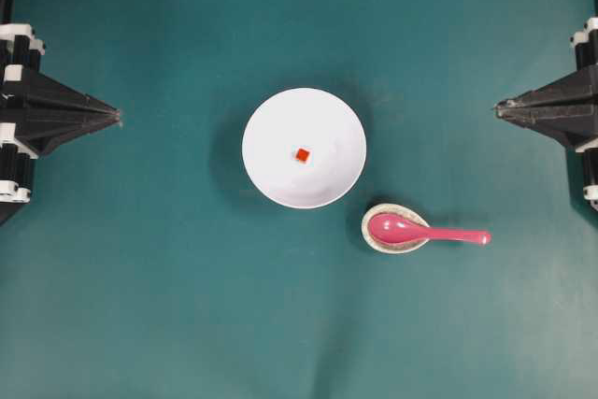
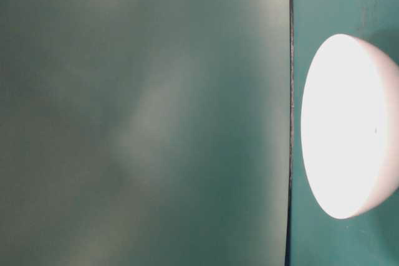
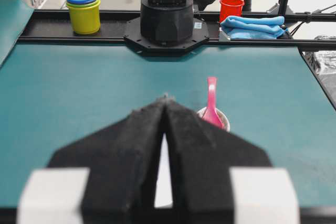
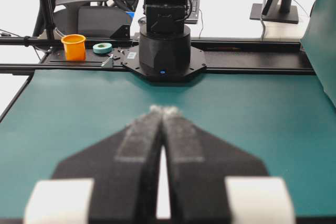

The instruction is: Grip the spoon and scoop the red block from the bowl with right arm.

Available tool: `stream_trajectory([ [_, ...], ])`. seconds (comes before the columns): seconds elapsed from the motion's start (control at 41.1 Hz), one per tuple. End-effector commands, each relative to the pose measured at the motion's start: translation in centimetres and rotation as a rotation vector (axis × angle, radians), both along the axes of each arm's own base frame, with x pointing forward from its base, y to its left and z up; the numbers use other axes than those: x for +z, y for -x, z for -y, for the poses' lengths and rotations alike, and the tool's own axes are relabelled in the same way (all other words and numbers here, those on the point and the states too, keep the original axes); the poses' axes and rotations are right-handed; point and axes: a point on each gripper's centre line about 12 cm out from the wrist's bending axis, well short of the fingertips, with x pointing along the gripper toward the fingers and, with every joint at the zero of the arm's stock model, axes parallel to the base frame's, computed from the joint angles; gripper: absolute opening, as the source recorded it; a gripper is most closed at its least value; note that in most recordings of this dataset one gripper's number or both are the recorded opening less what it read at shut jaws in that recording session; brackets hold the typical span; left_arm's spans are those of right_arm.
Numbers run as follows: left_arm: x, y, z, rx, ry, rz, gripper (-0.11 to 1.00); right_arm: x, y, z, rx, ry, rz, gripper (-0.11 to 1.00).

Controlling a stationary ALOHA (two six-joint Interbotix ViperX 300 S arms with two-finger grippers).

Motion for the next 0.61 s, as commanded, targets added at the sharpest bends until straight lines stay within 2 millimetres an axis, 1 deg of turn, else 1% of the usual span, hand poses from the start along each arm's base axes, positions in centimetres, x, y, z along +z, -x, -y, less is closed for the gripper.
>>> stream_trajectory([
  [0.0,0.63,-0.32,0.04,-0.002,-0.027,-0.026,0.00,0.55,-0.24,-0.06,0.003,0.000,0.011,0.00],
  [0.049,0.59,-0.38,0.03,-0.002,-0.020,-0.061,0.00,0.20,-0.55,-0.06,0.003,0.004,-0.049,0.00],
  [0.17,0.77,-0.41,0.03,-0.002,-0.014,-0.061,0.00,0.16,-0.74,-0.09,0.005,0.000,-0.095,0.00],
  [0.511,0.64,-0.46,0.03,-0.002,-0.014,-0.071,0.00,0.74,-0.63,-0.25,0.012,-0.006,-0.080,0.00],
  [0.584,0.64,-0.46,0.03,-0.002,-0.011,-0.071,0.00,0.86,-0.65,-0.44,0.022,-0.009,-0.077,0.02],
])
